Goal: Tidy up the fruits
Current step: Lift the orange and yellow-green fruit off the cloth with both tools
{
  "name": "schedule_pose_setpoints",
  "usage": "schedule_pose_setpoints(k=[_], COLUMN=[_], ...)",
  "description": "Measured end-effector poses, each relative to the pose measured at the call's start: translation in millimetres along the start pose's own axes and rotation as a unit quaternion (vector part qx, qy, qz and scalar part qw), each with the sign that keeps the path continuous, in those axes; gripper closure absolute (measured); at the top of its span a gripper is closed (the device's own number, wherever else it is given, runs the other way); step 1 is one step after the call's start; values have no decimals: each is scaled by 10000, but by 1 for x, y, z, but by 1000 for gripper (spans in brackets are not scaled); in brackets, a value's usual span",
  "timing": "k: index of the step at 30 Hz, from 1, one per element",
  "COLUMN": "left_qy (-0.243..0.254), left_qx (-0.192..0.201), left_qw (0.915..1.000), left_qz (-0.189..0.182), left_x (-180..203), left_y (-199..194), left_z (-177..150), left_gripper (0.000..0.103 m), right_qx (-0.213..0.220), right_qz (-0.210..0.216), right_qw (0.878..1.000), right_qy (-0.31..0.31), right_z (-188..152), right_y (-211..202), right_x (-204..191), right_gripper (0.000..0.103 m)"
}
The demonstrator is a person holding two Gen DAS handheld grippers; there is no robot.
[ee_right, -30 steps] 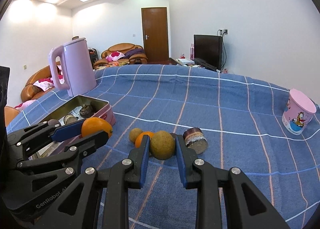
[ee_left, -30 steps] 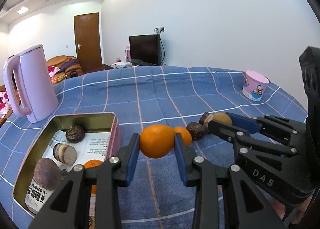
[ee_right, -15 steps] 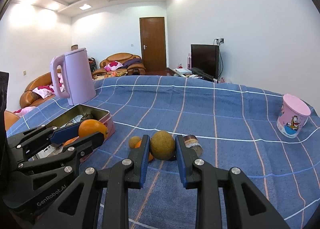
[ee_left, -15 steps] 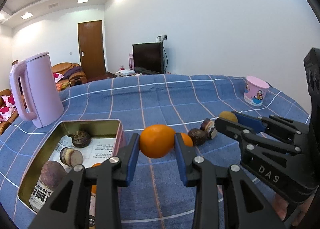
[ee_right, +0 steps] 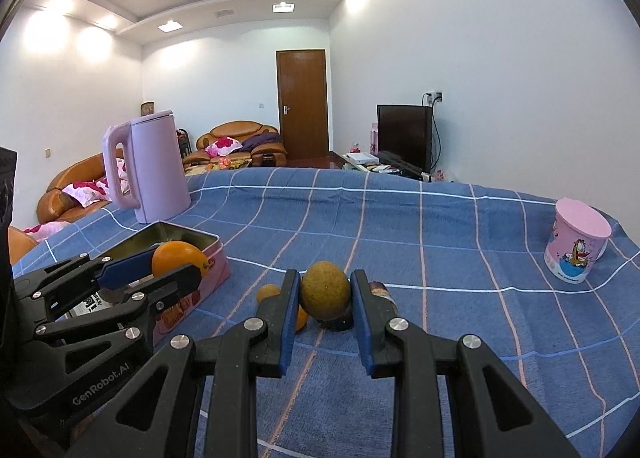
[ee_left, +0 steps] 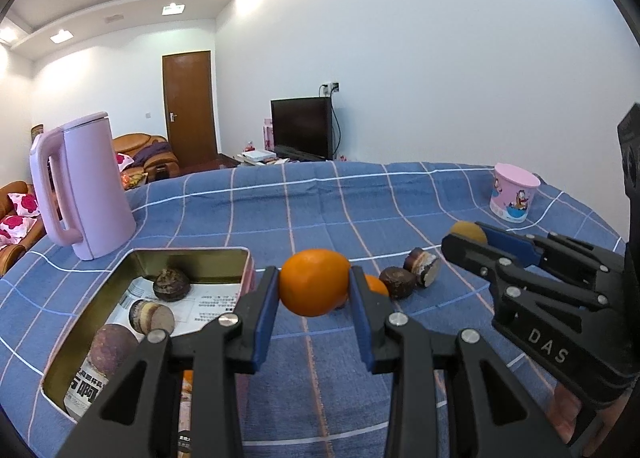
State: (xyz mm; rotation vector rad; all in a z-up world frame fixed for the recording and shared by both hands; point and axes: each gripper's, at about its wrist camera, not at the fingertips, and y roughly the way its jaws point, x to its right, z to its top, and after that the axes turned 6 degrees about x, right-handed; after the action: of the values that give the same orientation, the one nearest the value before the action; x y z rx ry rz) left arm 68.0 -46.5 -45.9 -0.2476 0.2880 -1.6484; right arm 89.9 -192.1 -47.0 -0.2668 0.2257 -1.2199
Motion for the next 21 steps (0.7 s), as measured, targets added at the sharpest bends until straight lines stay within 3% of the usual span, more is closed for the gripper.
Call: schedule_pose_setpoints(k=[21], left_qy=[50], left_qx=[321], left_qw=[9994], left_qz=[157], left_x=[2], left_y=[-12], left_z=[2], left_gripper=[66], right_qx=[382], right_qz=[-159], right_qw=[9991], right_qy=[-59], right_z=[0], right_y=[-18], right_x=[-4], right_gripper=[76])
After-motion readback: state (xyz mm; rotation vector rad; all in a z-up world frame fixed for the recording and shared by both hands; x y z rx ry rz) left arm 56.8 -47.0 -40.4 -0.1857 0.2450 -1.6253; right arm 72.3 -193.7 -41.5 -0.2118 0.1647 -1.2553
